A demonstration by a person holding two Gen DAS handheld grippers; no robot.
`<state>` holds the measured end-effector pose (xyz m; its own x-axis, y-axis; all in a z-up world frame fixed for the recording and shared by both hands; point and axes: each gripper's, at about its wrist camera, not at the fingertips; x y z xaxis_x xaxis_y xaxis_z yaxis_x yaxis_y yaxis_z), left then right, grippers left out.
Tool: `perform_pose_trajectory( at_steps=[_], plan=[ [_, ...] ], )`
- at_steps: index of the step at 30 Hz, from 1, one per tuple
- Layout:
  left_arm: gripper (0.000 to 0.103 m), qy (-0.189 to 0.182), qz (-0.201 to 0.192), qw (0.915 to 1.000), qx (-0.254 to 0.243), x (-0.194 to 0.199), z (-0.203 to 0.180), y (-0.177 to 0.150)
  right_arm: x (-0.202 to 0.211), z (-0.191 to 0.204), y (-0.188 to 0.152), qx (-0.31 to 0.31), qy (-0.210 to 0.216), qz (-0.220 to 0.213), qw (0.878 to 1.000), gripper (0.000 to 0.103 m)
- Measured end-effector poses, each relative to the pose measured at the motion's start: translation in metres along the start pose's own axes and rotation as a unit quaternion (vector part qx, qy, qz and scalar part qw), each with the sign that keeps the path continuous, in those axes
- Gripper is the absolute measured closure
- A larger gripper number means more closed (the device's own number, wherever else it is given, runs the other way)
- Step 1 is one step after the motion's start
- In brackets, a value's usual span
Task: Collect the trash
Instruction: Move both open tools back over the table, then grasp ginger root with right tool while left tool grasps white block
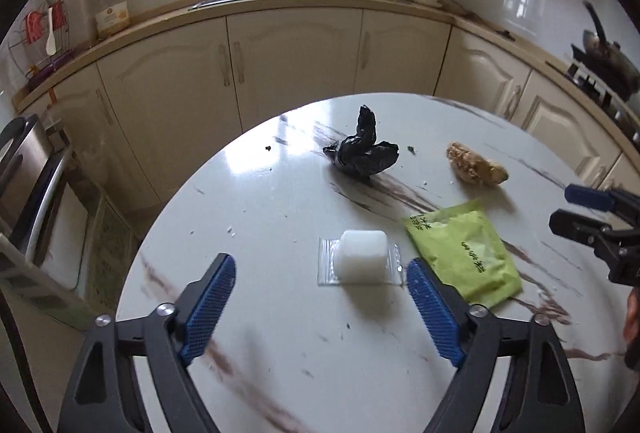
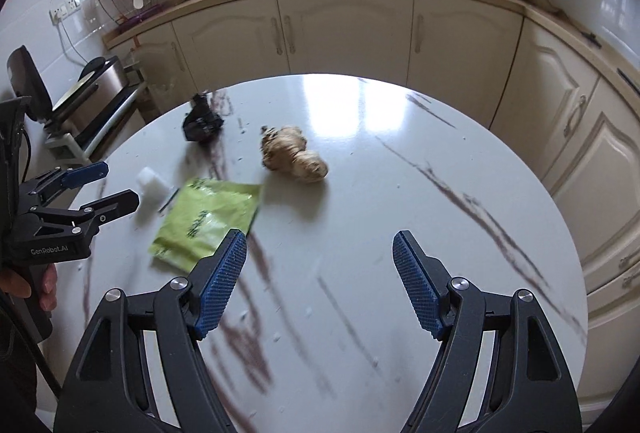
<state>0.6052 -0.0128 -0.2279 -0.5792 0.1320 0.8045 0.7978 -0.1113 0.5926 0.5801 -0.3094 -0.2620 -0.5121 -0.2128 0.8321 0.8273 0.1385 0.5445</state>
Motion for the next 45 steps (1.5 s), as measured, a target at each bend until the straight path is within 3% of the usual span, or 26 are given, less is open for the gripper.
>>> perform_pose_trajectory(
  at_steps=[3, 7, 8, 9, 19, 21, 23, 27, 33, 35, 41, 43, 45],
  plan=[
    [0.033, -0.004, 0.002, 1.0000, -0.004, -0.014, 0.001, 0.005, -0.012, -0.003, 0.010, 0.010, 0.003, -0.002, 1.000, 0.029],
    [0.067, -0.011, 0.015, 0.9996, -0.023, -0.030, -0.003, 0.010, -0.031, -0.001, 0.026, 0.019, 0.012, 0.002, 1.000, 0.029],
    [0.068, -0.014, 0.014, 0.9994, -0.027, -0.031, -0.005, 0.012, -0.035, 0.000, 0.029, 0.019, 0.014, 0.002, 1.000, 0.029],
    [0.076, -0.015, 0.015, 0.9993, -0.029, -0.032, -0.006, 0.014, -0.039, 0.001, 0.033, 0.017, 0.019, 0.004, 1.000, 0.029],
    [0.078, -0.039, 0.001, 0.9988, -0.028, -0.004, 0.003, -0.001, -0.077, 0.019, 0.056, 0.034, 0.012, 0.017, 0.999, 0.031],
    [0.078, -0.041, -0.002, 0.9988, -0.028, 0.002, 0.005, -0.004, -0.080, 0.021, 0.054, 0.042, 0.007, 0.020, 0.999, 0.038],
    [0.078, -0.046, -0.005, 0.9986, -0.026, 0.009, 0.007, -0.008, -0.080, 0.027, 0.053, 0.060, -0.011, 0.024, 0.998, 0.056],
    [0.092, -0.048, -0.009, 0.9984, -0.027, 0.024, 0.004, -0.012, -0.070, 0.039, 0.044, 0.087, -0.028, 0.034, 0.995, 0.057],
    [0.091, -0.079, -0.007, 0.9965, -0.029, 0.045, 0.002, -0.030, -0.034, 0.049, 0.018, 0.092, -0.044, 0.031, 0.994, 0.057],
    [0.091, -0.068, -0.010, 0.9974, -0.025, 0.052, 0.004, -0.039, -0.016, 0.051, 0.008, 0.088, -0.035, 0.023, 0.995, 0.057],
    [0.061, -0.038, -0.028, 0.9985, -0.029, 0.066, 0.001, -0.057, 0.031, 0.066, -0.029, 0.084, -0.010, 0.005, 0.996, 0.057],
    [0.039, -0.022, -0.036, 0.9985, -0.033, 0.068, -0.001, -0.058, 0.038, 0.071, -0.037, 0.077, 0.005, 0.008, 0.997, 0.057],
    [0.038, -0.021, -0.039, 0.9986, -0.030, 0.066, -0.003, -0.058, 0.043, 0.074, -0.045, 0.072, 0.013, 0.006, 0.997, 0.057]
  ],
)
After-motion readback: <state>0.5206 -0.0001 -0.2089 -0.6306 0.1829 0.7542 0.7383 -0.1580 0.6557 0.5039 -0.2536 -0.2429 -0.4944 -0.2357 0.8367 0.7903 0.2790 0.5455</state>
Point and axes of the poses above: each gripper's, at about its wrist camera, not at the fingertips, and x roughly against the way its jaws point, z to its left, y to its top, and after that the axes turned 4 degrees about z, right-handed
